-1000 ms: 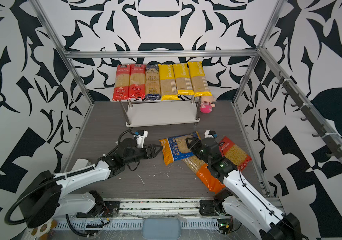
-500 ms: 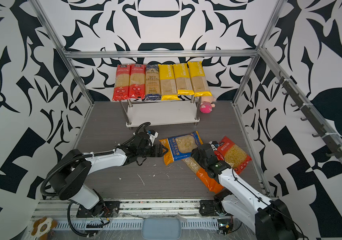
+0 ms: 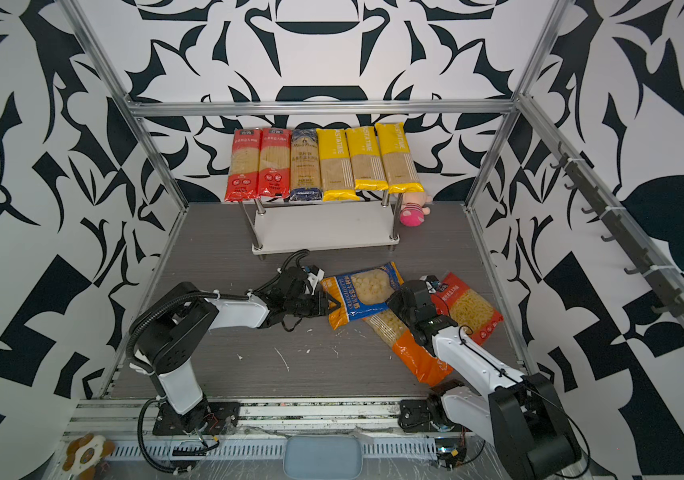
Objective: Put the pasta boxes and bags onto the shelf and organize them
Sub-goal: 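Lower both grippers to the blue-and-orange shell pasta bag on the table, then grip the blue shell pasta bag with both grippers and lift it upright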
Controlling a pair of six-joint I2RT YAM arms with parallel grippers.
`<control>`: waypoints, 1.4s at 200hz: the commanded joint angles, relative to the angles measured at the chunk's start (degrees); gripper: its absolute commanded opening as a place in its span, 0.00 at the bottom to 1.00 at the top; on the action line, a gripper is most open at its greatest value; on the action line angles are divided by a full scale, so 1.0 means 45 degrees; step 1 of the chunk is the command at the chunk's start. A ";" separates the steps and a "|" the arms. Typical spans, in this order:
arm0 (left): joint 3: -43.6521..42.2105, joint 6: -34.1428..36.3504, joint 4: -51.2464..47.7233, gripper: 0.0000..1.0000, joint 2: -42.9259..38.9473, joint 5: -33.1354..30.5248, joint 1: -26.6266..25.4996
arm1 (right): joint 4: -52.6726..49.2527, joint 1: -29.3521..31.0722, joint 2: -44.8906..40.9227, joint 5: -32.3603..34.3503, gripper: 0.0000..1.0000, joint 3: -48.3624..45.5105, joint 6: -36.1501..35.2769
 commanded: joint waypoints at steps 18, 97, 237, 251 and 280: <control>-0.1151 -0.0277 0.1561 0.13 -0.1058 0.0663 -0.0226 | 0.1473 0.0193 0.0975 -0.1504 0.00 0.0607 -0.1050; -0.2632 0.0078 -0.0807 0.13 -0.3551 0.0083 -0.2213 | 0.2213 0.1965 0.4984 -0.3088 0.00 0.4210 -0.3121; -0.4826 0.0578 -0.4439 0.82 -0.9537 -0.0914 0.1284 | -0.0880 0.1231 0.4606 -0.5341 0.60 0.4020 -0.5649; -0.4837 0.0450 -0.3825 0.84 -0.8991 -0.1078 0.1386 | -0.1048 0.1260 0.4550 -0.5669 0.66 0.3667 -0.5780; -0.4522 0.0146 -0.2631 0.84 -0.7105 -0.1082 0.1370 | -0.0874 0.1271 0.4730 -0.5921 0.69 0.3286 -0.5943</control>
